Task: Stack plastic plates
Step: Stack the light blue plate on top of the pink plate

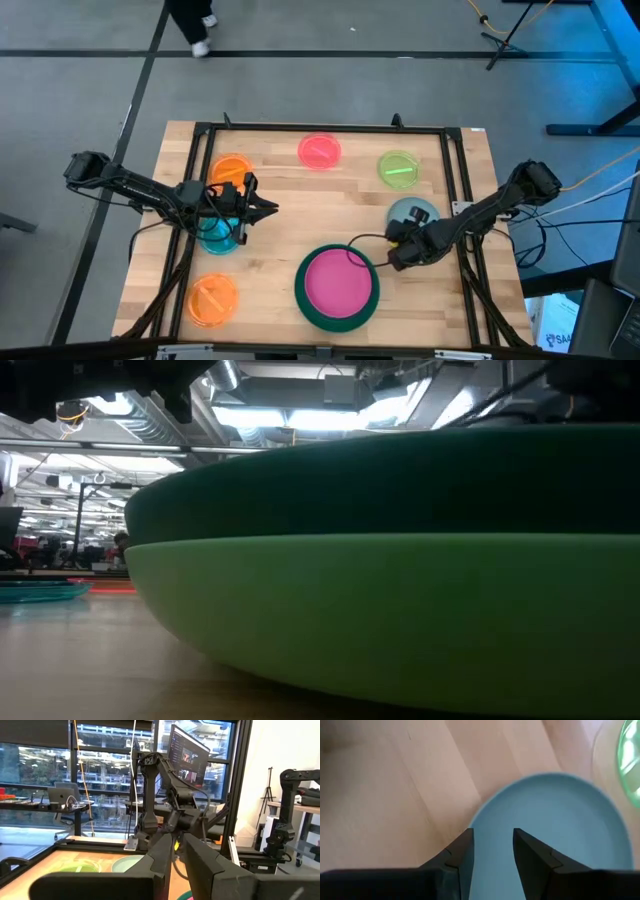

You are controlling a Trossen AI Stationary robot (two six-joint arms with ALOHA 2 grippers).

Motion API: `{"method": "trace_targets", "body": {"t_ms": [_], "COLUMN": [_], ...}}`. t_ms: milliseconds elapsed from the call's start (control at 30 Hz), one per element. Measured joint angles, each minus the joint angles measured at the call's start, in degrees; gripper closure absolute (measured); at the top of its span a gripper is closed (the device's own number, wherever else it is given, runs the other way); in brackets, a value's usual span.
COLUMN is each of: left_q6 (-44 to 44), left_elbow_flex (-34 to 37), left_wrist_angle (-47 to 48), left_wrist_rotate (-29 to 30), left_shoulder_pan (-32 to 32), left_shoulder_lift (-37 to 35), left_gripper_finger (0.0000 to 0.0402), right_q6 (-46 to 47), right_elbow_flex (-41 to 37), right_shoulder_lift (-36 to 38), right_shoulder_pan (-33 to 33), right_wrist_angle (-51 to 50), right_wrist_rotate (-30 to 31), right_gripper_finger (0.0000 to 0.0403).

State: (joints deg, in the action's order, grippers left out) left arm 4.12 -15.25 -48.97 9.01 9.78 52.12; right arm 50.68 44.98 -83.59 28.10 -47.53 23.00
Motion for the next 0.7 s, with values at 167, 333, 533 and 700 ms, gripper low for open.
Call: {"method": "trace_targets", "body": {"t_ms": [167, 333, 533, 700], "left_q6": [0.0, 0.0, 0.0, 0.0], "left_elbow_flex": [0.0, 0.0, 0.0, 0.0], "left_wrist_angle": [0.0, 0.0, 0.0, 0.0], "left_wrist_rotate": [0.8, 1.0, 1.0, 1.0], "left_shoulder_pan": [0.0, 0.0, 0.0, 0.0], "left_shoulder_lift": [0.0, 0.0, 0.0, 0.0], "left_gripper_finger": [0.0359, 0.0359, 0.0359, 0.0359], "right_q6": [0.3, 0.0, -1.8, -1.6], "right_elbow_flex": [-1.9, -1.9, -1.9, -2.0], "right_shoulder_lift": [0.0, 0.0, 0.0, -0.9], "right_shoulder_pan": [0.0, 0.0, 0.0, 0.0], "right_wrist_angle": [1.8, 3.0, 6.2, 5.3], "right_wrist_rotate": [-1.2, -1.7, -4.8, -4.2], "right_gripper_finger": [0.0276, 0.0276, 0.0276, 0.0276]}}
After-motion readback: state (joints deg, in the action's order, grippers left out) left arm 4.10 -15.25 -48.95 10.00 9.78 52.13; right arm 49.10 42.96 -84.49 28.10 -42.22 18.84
